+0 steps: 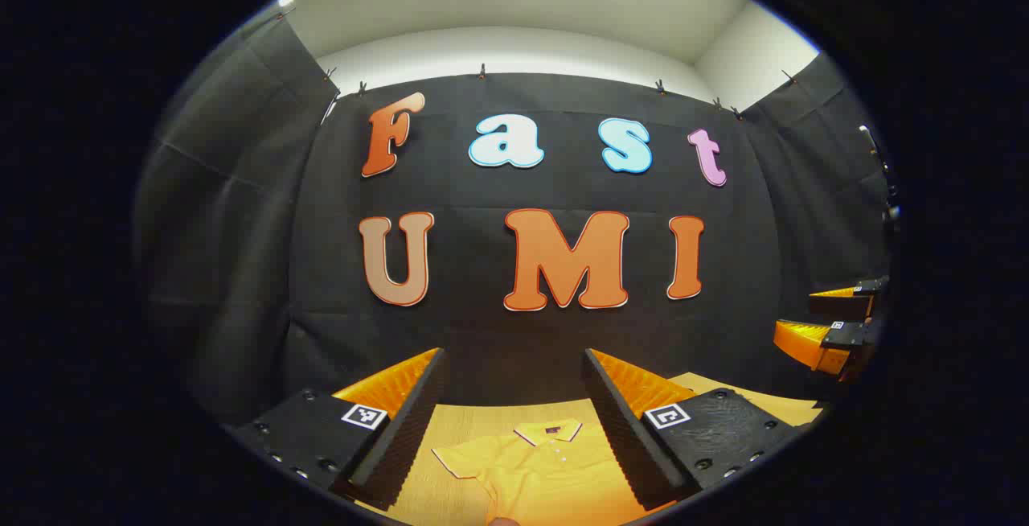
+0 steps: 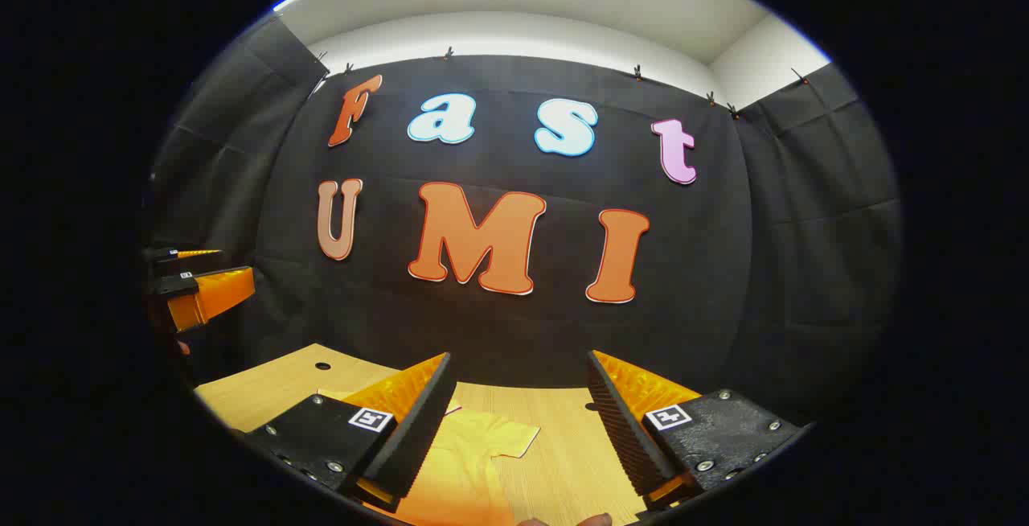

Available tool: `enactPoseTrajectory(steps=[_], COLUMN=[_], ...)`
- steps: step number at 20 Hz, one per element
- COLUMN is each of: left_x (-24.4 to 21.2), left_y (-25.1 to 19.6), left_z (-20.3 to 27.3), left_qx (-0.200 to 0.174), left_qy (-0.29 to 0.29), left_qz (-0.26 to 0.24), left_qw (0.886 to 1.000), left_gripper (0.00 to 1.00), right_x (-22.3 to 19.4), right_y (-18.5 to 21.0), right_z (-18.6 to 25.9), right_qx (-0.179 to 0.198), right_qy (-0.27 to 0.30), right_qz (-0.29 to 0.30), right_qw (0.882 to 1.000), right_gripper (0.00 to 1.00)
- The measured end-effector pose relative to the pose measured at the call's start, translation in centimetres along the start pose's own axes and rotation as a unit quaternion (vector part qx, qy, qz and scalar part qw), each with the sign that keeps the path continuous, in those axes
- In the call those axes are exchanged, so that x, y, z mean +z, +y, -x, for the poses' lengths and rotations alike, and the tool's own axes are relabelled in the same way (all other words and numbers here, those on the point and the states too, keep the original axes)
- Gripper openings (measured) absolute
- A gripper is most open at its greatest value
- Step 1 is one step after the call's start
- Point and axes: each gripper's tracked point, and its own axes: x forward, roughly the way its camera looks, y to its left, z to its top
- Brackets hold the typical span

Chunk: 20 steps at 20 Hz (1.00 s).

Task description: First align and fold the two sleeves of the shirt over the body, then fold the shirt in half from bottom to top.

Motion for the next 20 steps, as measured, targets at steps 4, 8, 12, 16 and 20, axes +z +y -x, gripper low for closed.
enactPoseTrajectory(steps=[4, 8, 12, 16, 20], left_x=[-0.4, -0.7, -0.5, 0.0, -0.3], left_y=[-0.4, -0.7, -2.7, -4.0, -4.8], left_z=[-0.2, -1.1, -2.0, -2.6, -3.4], left_qx=[0.0, 0.026, 0.028, 0.031, 0.038], left_qy=[0.009, 0.014, 0.001, -0.018, -0.017], left_qz=[-0.011, -0.022, -0.028, -0.026, -0.039], left_qw=[1.0, 0.999, 0.999, 0.999, 0.998], left_gripper=[1.0, 1.0, 1.0, 1.0, 0.99], right_x=[-1.2, -2.4, -3.7, -4.5, -6.9], right_y=[0.0, 0.5, -0.8, -1.2, -1.0], right_z=[-1.4, -3.5, -5.7, -7.3, -9.0], right_qx=[0.002, 0.027, 0.028, 0.04, 0.051], right_qy=[0.01, 0.017, 0.028, 0.034, 0.064], right_qz=[0.015, 0.003, 0.0, -0.002, -0.004], right_qw=[1.0, 0.999, 0.999, 0.999, 0.997], right_gripper=[0.98, 0.98, 0.98, 0.98, 0.99])
